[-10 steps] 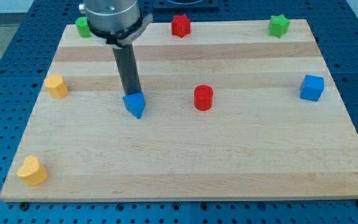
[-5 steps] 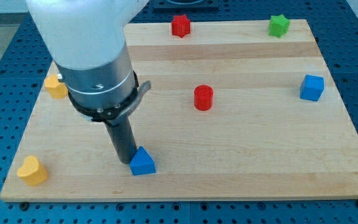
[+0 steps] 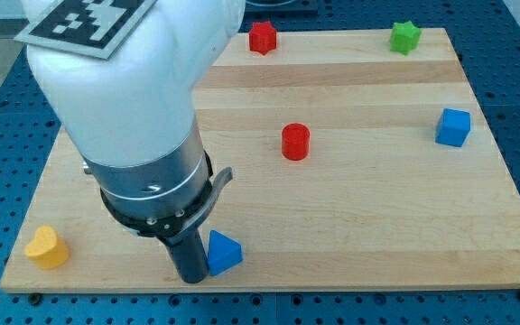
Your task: Slide the blue triangle to the bottom center of the board
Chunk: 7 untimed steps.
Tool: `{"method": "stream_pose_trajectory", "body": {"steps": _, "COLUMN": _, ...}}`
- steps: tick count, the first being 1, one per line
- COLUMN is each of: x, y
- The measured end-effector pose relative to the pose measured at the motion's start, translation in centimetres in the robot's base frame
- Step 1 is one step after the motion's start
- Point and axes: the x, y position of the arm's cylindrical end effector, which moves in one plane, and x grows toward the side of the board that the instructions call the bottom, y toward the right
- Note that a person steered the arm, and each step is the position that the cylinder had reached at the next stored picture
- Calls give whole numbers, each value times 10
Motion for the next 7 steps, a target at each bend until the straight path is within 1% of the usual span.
{"method": "stream_pose_trajectory", "body": {"steps": 2, "x": 4, "y": 0}}
{"method": "stream_pose_trajectory", "body": {"steps": 4, "x": -6, "y": 2}}
{"method": "stream_pose_trajectory", "body": {"steps": 7, "x": -8, "y": 63}}
